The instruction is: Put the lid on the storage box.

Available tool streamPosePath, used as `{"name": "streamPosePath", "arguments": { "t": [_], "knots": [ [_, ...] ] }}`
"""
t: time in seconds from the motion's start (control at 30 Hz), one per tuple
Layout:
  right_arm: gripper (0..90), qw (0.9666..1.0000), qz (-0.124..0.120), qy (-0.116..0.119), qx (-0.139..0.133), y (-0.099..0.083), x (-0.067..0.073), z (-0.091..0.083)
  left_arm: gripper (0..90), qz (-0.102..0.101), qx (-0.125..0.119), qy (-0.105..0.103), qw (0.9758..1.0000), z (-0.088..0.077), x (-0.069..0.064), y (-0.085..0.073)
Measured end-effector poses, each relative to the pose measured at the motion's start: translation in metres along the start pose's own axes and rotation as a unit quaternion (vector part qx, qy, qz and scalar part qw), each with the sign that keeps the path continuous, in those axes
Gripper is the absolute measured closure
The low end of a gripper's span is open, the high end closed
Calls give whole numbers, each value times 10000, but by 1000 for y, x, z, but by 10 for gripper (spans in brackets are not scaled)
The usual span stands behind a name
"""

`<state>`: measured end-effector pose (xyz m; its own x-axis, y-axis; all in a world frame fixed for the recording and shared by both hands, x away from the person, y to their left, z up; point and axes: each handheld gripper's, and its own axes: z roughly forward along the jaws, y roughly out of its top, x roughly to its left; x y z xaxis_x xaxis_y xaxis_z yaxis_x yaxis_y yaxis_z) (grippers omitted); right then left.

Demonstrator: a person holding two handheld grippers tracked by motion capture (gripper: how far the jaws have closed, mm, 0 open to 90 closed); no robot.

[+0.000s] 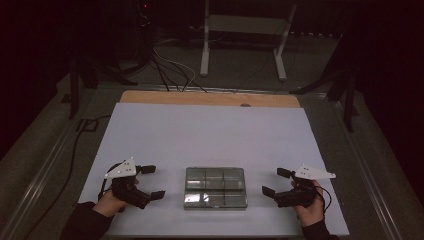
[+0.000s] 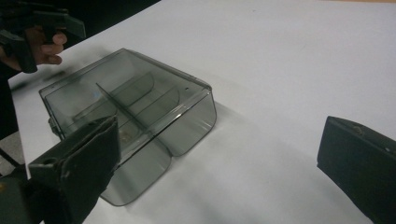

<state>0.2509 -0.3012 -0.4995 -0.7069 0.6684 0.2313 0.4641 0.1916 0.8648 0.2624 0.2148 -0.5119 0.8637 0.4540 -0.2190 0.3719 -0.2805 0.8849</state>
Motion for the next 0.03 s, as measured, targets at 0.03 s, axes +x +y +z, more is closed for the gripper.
{"name": "streamPosePath", "arguments": {
  "t": [0.03],
  "knots": [
    [0, 10000, 0, 0, 0, 0, 0, 0, 9, 0, 0, 0, 10000, 0, 0, 0]
  ]
}}
